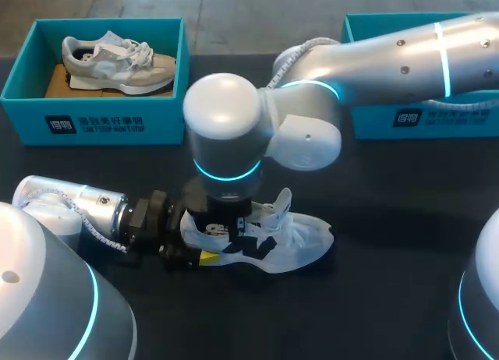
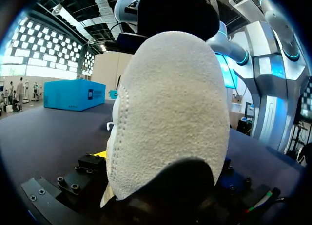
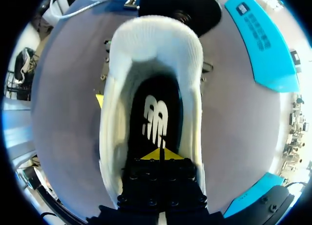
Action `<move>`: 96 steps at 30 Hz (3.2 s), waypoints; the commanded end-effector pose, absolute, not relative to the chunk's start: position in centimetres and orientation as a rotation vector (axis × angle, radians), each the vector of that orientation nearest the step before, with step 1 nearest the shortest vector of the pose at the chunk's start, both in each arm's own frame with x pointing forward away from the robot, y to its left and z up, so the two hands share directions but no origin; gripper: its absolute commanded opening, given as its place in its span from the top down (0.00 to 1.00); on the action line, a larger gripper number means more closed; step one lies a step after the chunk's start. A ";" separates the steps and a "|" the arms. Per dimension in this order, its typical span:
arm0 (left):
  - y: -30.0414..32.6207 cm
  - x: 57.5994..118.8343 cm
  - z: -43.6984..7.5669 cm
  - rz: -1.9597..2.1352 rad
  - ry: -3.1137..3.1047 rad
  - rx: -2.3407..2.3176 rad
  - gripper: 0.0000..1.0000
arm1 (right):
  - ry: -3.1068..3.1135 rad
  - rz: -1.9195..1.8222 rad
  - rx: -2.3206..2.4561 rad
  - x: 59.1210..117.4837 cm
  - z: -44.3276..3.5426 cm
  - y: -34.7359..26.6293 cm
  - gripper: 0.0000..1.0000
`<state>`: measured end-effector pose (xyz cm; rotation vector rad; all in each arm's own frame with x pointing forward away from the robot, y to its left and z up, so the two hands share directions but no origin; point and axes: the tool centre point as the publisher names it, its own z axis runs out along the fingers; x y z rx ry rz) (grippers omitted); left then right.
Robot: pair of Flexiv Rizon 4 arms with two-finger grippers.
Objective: Take the shoe out of the shoebox, open the shoe tongue, remove and reinsert the insole, then place the shoe into the shoebox
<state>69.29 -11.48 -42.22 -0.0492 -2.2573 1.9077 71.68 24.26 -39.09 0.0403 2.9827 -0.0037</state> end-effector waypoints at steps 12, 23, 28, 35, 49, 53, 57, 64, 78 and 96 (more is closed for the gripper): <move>-11.5 69.4 -42.4 1.909 -2.258 -0.047 1.00 | 2.948 0.040 0.100 70.9 -38.4 21.5 1.00; -11.5 69.4 -42.4 1.909 -2.258 -0.047 1.00 | 2.932 0.043 0.125 71.1 -38.6 20.6 0.63; -11.5 69.4 -42.4 1.909 -2.258 -0.047 1.00 | 2.947 0.045 0.138 71.2 -39.0 20.4 0.63; -11.5 69.4 -42.4 1.909 -2.258 -0.047 1.00 | 2.969 0.049 0.150 71.0 -39.8 20.5 0.66; -11.5 69.4 -42.4 1.909 -2.258 -0.047 1.00 | 2.985 0.064 0.116 71.9 -40.8 22.0 0.66; -11.5 69.4 -42.4 1.909 -2.258 -0.047 1.00 | 3.009 0.071 0.119 72.0 -41.6 22.1 0.67; -11.5 69.4 -42.4 1.909 -2.258 -0.047 1.00 | 3.032 0.062 0.140 71.7 -42.2 22.0 0.67; -11.5 69.4 -42.4 1.909 -2.258 -0.047 1.00 | 3.079 0.068 0.161 70.6 -43.4 22.1 0.66; -11.5 69.4 -42.4 1.909 -2.258 -0.047 1.00 | 3.234 -0.003 0.191 69.0 -45.1 22.4 0.69; -11.5 69.4 -42.4 1.909 -2.258 -0.047 1.00 | 3.237 0.060 0.211 67.0 -43.7 22.3 1.00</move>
